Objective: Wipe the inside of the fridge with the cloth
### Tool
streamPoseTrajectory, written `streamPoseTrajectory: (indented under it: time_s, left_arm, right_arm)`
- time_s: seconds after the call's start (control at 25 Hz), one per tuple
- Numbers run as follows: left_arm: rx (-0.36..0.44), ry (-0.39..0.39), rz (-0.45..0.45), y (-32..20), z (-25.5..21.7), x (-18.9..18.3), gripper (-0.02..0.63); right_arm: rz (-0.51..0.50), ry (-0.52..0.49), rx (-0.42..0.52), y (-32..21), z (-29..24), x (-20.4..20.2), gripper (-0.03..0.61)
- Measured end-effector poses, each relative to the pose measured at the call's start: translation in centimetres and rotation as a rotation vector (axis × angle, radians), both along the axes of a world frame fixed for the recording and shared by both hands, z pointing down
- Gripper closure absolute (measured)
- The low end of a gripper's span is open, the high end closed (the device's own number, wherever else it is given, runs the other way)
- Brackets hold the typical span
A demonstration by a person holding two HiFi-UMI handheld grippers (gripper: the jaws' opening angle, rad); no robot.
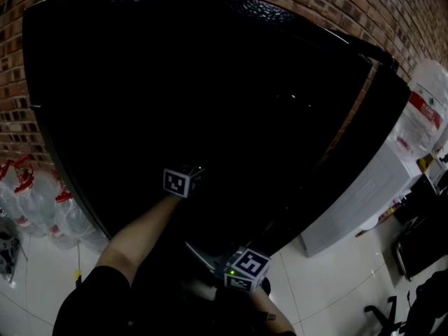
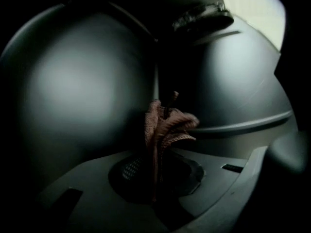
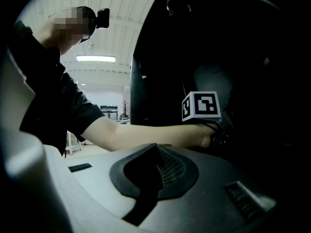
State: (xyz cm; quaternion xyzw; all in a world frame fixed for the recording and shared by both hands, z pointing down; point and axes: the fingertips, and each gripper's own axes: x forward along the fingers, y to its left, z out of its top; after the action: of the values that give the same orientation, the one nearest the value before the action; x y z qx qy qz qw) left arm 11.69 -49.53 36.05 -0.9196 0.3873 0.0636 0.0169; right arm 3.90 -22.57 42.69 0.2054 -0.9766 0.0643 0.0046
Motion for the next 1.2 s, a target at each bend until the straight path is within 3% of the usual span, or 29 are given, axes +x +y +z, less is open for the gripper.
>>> streamPoseTrajectory:
  time_s: [0.2, 0.36, 0.44, 0.76, 0.96, 1.12, 1.2]
  left_arm:
    - [-0.025, 0.055, 0.084, 4.6, -1.1, -0.6, 0.557]
    - [-0.039, 0.019, 0.19, 9.2, -0.5, -0.3, 0.557]
    - [-0.016, -0.071, 0.241, 12.1, 0.1, 0.5, 0.557]
    - [0.076, -0.572, 0.472, 21.1, 3.7, 2.1, 0.557]
    - [0.069, -0.714, 0.615, 22.9, 6.2, 3.4, 0.557]
    - [0.105, -0.891, 0.63, 21.9, 8.6, 5.3, 0.557]
    - [0.098, -0.934, 0.618, 21.1, 9.1, 6.1, 0.557]
  right_arm:
    - [-0.078, 0.0, 0.004, 2.1, -0.8, 0.0, 0.575]
    - [-0.087, -0.039, 0.007, 4.0, -1.7, -0.3, 0.575]
    - [-0.093, -0.042, 0.014, 5.0, -2.0, -0.5, 0.575]
    - [-0.15, -0.034, 0.074, 8.6, -3.5, -2.1, 0.575]
    - [-0.152, -0.017, 0.093, 9.6, -3.3, -1.9, 0.575]
    - [-0.119, -0.02, 0.08, 9.1, -2.9, -1.1, 0.575]
    - [-0.113, -0.03, 0.07, 8.8, -2.7, -0.8, 0.575]
